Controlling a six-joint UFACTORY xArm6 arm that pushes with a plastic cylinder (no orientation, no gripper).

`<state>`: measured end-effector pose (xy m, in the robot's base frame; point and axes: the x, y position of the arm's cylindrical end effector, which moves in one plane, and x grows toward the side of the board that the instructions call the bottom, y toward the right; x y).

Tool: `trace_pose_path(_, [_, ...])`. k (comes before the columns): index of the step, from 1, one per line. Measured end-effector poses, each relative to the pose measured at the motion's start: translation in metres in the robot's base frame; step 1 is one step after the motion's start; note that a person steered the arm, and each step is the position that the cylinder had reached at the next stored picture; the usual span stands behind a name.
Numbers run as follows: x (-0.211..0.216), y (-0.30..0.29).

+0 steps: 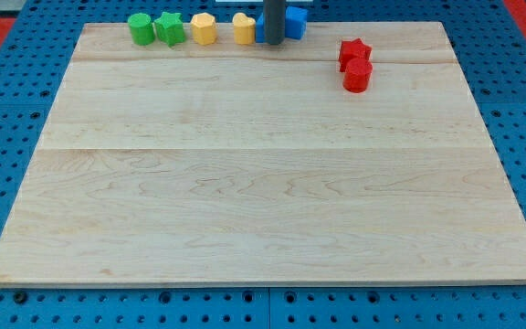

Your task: Slide the red star slightly up

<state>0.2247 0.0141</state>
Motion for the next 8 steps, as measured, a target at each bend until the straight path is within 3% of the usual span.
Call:
trace_pose_path(3, [0.106, 0.038])
trace_pose_path(4, [0.114, 0.052])
trace_pose_path(6, [0.068, 0.055])
trace_pose_path(8, [0.070, 0.088])
